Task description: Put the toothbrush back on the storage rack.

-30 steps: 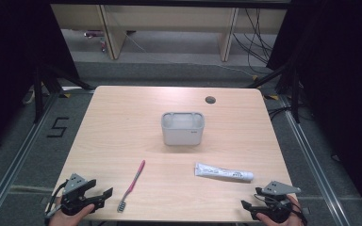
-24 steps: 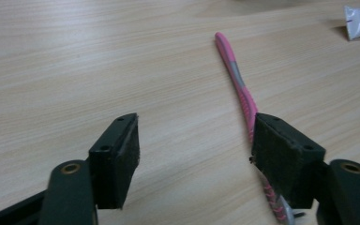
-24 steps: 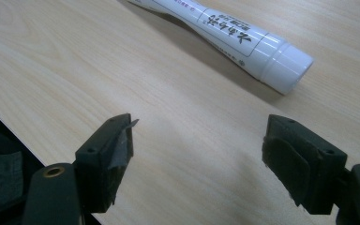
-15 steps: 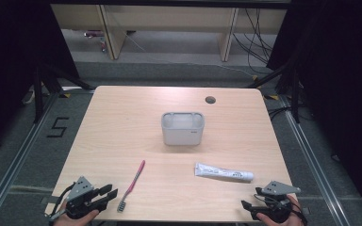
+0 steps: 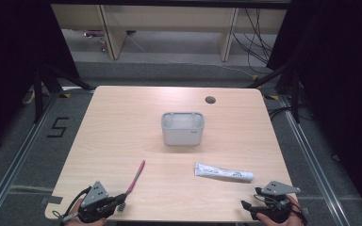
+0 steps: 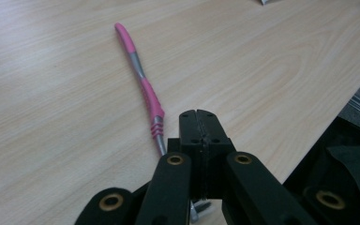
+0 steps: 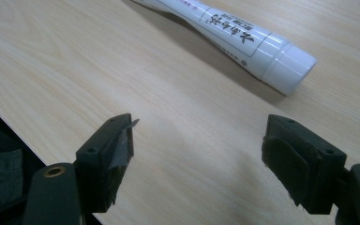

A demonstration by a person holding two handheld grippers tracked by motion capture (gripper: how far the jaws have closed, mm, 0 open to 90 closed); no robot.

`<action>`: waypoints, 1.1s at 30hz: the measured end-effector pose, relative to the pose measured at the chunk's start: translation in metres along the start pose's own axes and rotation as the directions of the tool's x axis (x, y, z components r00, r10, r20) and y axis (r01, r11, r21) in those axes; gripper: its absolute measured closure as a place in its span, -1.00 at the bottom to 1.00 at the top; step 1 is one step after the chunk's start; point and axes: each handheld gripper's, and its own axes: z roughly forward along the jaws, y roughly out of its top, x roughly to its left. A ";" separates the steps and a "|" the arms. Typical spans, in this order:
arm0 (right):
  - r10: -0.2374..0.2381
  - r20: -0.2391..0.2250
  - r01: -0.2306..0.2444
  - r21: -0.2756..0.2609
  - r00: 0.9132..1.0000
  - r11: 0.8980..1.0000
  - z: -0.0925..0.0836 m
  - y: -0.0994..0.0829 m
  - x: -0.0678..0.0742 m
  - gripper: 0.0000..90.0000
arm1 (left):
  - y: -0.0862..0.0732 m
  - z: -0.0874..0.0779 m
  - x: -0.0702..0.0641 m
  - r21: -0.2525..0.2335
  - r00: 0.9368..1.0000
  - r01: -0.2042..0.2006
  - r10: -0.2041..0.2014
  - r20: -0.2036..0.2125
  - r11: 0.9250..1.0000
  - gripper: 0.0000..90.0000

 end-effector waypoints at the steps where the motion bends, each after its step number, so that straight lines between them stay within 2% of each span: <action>1: 0.001 0.006 -0.001 0.001 1.000 1.000 0.000 0.000 0.000 -0.43 | 0.000 0.001 -0.001 0.003 1.000 -0.008 0.008 0.004 1.000 0.99; 3: -0.002 0.007 0.002 -0.002 1.000 1.000 0.000 0.000 0.000 -0.43 | 0.000 0.004 -0.004 0.012 1.000 -0.013 0.013 0.011 1.000 0.99; 4: 0.021 -0.002 -0.021 0.003 1.000 1.000 0.000 0.000 0.002 -0.43 | 0.000 0.004 -0.006 0.015 1.000 -0.015 0.014 0.017 1.000 0.99; 6: 0.013 0.005 -0.013 0.006 1.000 1.000 0.000 0.000 0.002 -0.43 | 0.000 0.004 -0.006 0.026 0.999 -0.026 0.026 0.021 0.999 0.99; 7: -0.015 -0.001 0.015 -0.004 1.000 1.000 0.001 0.000 0.000 -0.43 | -0.001 0.006 -0.007 0.021 0.999 -0.030 0.029 0.019 0.999 0.99; 8: -0.014 0.000 0.014 -0.004 1.000 1.000 0.001 0.000 -0.001 -0.43 | 0.000 0.007 -0.008 0.029 0.999 -0.023 0.022 0.028 0.999 0.99; 9: -0.008 -0.003 0.008 0.001 1.000 1.000 0.001 0.000 0.000 -0.43 | -0.001 0.008 -0.009 0.030 0.999 -0.029 0.029 0.019 0.999 0.99; 10: -0.016 -0.001 0.016 -0.003 1.000 1.000 0.001 0.000 0.000 -0.43 | -0.001 0.008 -0.008 0.040 0.999 -0.036 0.034 0.030 0.999 0.99; 11: -0.010 0.000 0.010 -0.001 1.000 1.000 0.001 0.000 0.000 -0.43 | -0.002 0.009 -0.011 0.031 0.999 -0.019 0.018 0.027 0.999 0.99; 13: -0.010 -0.001 0.010 -0.003 1.000 1.000 0.001 0.000 0.000 -0.43 | -0.002 0.010 -0.011 0.028 0.999 -0.013 0.012 0.032 1.000 0.99; 14: -0.008 -0.002 0.008 0.000 1.000 1.000 0.001 0.000 0.000 -0.43 | -0.001 0.010 -0.010 0.041 0.999 -0.036 0.035 0.039 0.998 0.99; 16: -0.008 0.001 0.008 0.002 1.000 1.000 0.000 0.000 0.001 -0.43 | -0.002 0.011 -0.010 0.047 0.998 -0.041 0.039 0.039 0.998 0.99; 17: -0.017 -0.031 0.018 0.002 0.999 1.000 0.001 0.001 -0.001 -0.43 | -0.002 0.010 -0.010 0.051 0.999 -0.039 0.037 0.034 0.998 0.99; 18: -0.013 -0.028 0.013 0.003 1.000 1.000 0.001 0.000 -0.001 -0.42 | -0.002 0.011 -0.010 0.061 0.999 -0.034 0.033 0.028 0.998 0.99; 19: -0.014 -0.029 0.014 0.005 0.999 1.000 0.001 0.000 -0.001 -0.42 | -0.002 0.012 -0.010 0.060 0.998 -0.044 0.042 0.036 0.997 0.99; 20: -0.013 -0.030 0.013 0.006 0.999 1.000 0.001 0.000 -0.001 -0.42 | -0.002 0.012 -0.009 0.079 0.998 -0.055 0.053 0.030 0.995 0.99; 22: -0.025 -0.026 0.024 -0.004 0.999 1.000 0.001 0.001 -0.001 -0.42 | -0.003 0.014 -0.011 0.076 0.999 -0.043 0.041 0.034 0.996 0.99; 26: -0.025 -0.028 0.025 -0.005 0.999 1.000 0.001 0.000 -0.001 -0.42 | -0.002 0.014 -0.009 0.090 0.998 -0.060 0.059 0.019 0.994 0.99; 28: -0.030 -0.027 0.030 -0.003 0.999 1.000 0.001 0.001 -0.001 -0.42 | -0.003 0.015 -0.008 0.085 0.999 -0.048 0.046 0.024 0.995 0.99; 29: 0.015 0.004 -0.015 -0.015 1.000 1.000 0.000 0.000 0.003 -0.41 | -0.003 0.016 -0.007 0.093 0.999 -0.043 0.042 0.012 0.995 0.99; 30: -0.033 0.016 0.034 -0.022 0.999 0.999 -0.001 0.001 0.000 -0.40 | -0.003 0.016 -0.007 0.093 0.999 -0.043 0.042 0.012 0.995 0.99; 32: -0.036 0.018 0.037 -0.021 0.999 0.999 -0.001 0.001 0.000 -0.40 | -0.003 0.016 -0.005 0.102 0.998 -0.055 0.055 0.002 0.993 0.99; 33: -0.017 0.000 0.017 -0.017 1.000 1.000 0.000 0.001 0.001 -0.40 | -0.003 0.015 -0.004 0.107 0.999 -0.051 0.052 -0.001 0.993 0.99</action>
